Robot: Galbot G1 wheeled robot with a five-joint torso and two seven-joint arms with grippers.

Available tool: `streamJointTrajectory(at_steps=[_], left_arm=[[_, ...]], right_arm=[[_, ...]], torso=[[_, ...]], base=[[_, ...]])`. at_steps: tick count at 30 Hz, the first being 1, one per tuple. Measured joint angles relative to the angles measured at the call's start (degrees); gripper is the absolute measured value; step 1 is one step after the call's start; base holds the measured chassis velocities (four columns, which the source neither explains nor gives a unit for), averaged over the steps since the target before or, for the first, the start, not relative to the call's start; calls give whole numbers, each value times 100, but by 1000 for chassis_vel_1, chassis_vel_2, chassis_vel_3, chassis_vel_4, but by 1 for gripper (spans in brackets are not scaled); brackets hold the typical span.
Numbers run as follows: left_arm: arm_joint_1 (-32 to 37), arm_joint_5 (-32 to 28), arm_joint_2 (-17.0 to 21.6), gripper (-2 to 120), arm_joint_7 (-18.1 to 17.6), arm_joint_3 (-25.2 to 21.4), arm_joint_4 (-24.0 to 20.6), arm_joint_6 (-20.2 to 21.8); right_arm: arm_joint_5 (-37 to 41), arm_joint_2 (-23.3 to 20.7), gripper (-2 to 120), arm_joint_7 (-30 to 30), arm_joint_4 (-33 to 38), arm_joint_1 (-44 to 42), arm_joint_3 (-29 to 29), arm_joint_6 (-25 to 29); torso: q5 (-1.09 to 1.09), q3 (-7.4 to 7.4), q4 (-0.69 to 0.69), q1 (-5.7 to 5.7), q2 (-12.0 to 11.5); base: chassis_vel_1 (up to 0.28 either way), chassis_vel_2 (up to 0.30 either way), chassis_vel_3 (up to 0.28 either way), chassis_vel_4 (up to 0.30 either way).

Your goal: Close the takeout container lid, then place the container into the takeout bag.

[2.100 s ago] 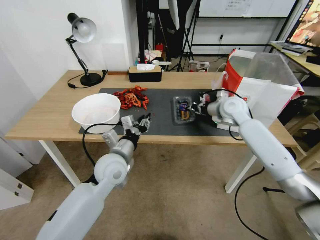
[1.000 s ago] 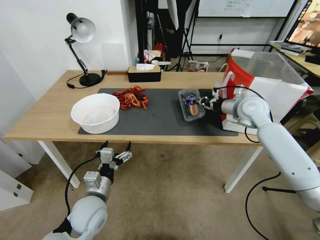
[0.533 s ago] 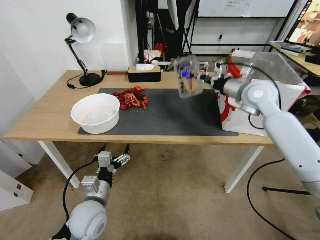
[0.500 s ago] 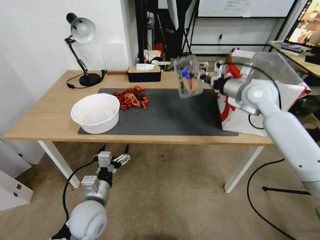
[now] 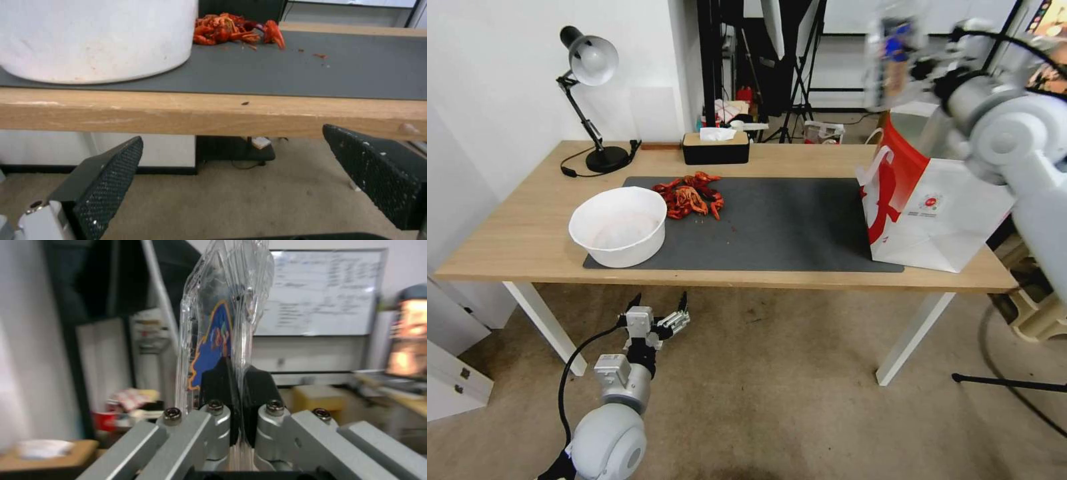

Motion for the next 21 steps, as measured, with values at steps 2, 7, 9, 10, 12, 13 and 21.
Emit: streamJointTrajectory(at_steps=[2,7,9,10,12,13,21], left_arm=[[-48,2,-22,100,-11,56,11,6],[-83,23,-46,100,-14,110,45,16],[-83,35,-66,100,-14,123,51,19],[-82,37,-75,100,-14,125,51,20],[-81,38,-87,100,-15,127,52,23],[-81,38,-92,100,-15,127,52,23],[-51,60,-147,100,-28,134,51,29]], right_arm=[[-358,-119,0,125,105,-352,163,-32],[-727,-241,0,208,223,-809,397,-18],[-775,-297,0,250,299,-1041,512,-17],[-771,-313,0,268,320,-1107,553,-19],[-733,-328,0,296,344,-1169,591,-29],[-687,-331,0,312,364,-1201,613,-42],[-434,-318,19,463,560,-1497,713,-102]], torso=[[0,0,1,0,0],[-2,0,1,0,0],[-2,0,1,0,0],[-2,0,2,0,0],[-3,0,2,0,0],[-3,0,2,0,0],[-3,0,2,0,0]], base=[[0,0,0,0],[0,0,0,0],[0,0,0,0],[0,0,0,0],[0,0,0,0],[0,0,0,0],[0,0,0,0]])
